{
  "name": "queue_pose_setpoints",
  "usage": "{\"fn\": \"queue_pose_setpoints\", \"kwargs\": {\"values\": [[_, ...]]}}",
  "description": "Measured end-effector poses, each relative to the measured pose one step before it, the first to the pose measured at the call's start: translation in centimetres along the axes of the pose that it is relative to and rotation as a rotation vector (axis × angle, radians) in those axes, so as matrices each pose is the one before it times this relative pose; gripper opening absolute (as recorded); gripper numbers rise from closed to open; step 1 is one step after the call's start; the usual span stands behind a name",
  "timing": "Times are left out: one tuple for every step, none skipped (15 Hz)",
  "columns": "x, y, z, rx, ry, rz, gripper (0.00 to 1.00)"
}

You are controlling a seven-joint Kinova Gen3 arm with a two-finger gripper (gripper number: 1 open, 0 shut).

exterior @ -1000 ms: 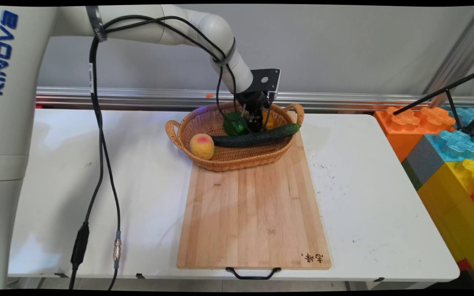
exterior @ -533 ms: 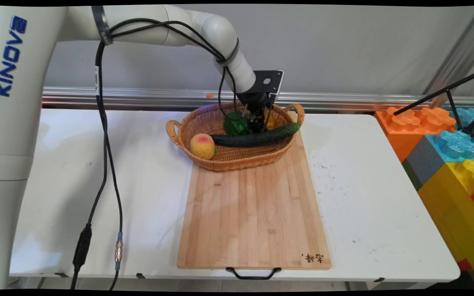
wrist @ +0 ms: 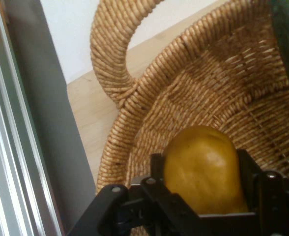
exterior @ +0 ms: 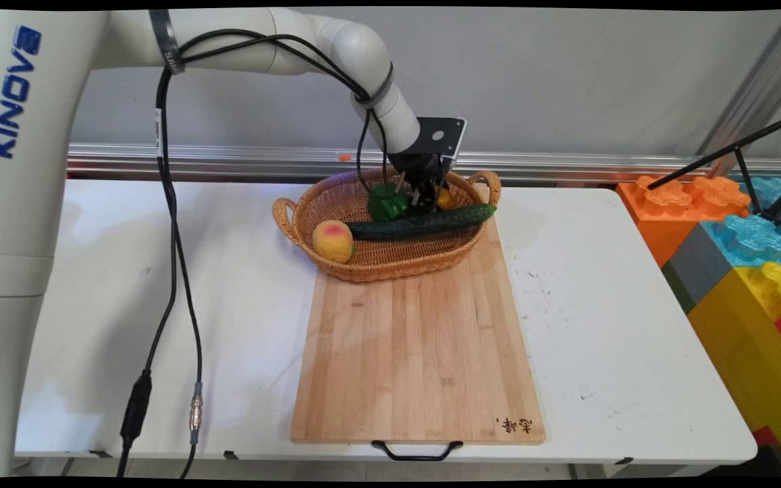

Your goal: Place the picked object on the cutting board

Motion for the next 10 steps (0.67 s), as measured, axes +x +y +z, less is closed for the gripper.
{"fn": "queue_pose_setpoints", "kwargs": {"values": [[0.025, 0.098, -0.230, -0.00086, 0.00087, 0.00005, 0.00], [-0.014, 0.070, -0.292, 0.00234, 0.00214, -0.00167, 0.00], [0.109, 0.009, -0.354, 0.00605, 0.00514, -0.00229, 0.00], [0.154, -0.048, -0.515, 0.01045, 0.00685, -0.00300, 0.00], [0.222, -0.067, -0.675, 0.01391, 0.00815, -0.00334, 0.00], [0.155, -0.079, -0.749, 0.01495, 0.00704, -0.00806, 0.00], [0.098, -0.016, -0.549, 0.00919, 0.00348, -0.00533, 0.00], [0.113, -0.005, -0.928, 0.01391, 0.00447, -0.01147, 0.00], [0.169, 0.062, -1.218, 0.01495, 0.00415, -0.01309, 0.00], [0.242, 0.169, -1.315, 0.01239, 0.00400, -0.01286, 0.00]]}}
